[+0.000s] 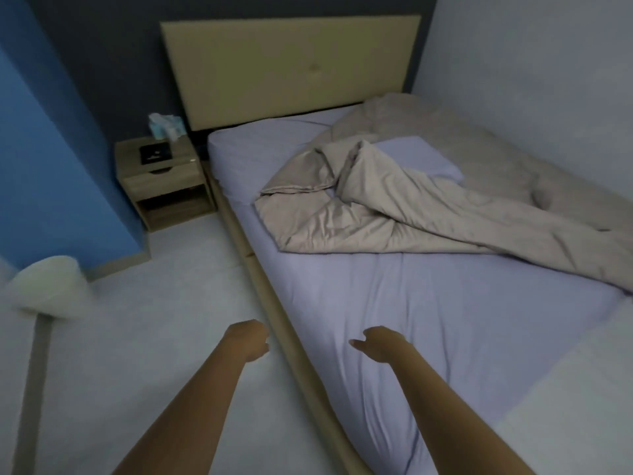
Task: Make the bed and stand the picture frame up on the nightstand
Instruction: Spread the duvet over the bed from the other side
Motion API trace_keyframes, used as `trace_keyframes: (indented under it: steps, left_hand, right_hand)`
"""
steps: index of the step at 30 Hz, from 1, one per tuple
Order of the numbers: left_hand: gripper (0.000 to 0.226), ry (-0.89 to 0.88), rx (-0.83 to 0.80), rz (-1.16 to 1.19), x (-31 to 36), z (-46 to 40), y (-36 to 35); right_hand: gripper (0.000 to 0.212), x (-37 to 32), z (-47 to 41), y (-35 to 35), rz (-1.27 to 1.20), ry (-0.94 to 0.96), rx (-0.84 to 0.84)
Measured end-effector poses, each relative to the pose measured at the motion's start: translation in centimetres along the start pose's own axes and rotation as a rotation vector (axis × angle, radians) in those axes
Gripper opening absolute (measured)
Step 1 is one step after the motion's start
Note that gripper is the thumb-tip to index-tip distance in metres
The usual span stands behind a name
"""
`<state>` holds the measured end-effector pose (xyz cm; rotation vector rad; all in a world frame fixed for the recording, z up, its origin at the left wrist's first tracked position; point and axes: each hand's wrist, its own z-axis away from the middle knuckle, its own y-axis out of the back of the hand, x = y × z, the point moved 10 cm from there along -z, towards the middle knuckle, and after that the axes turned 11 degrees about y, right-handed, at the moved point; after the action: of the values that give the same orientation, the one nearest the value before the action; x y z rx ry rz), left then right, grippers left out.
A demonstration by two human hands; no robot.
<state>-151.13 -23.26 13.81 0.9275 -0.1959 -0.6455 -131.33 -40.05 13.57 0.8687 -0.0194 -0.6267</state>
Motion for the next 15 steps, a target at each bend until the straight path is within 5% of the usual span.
trace_keyframes:
  steps: [8, 15]
  left_hand:
    - [0.042, -0.199, -0.041, -0.016, 5.0, -8.6, 5.1]
    - [0.044, -0.143, -0.061, 0.086, -0.2, -21.4, 12.0]
  right_hand:
    - [0.066, 4.0, -5.4, 2.7, -0.097, -0.166, -0.006]
    - [0.069, 3.4, -15.7, 10.0, -0.162, -0.188, -0.032]
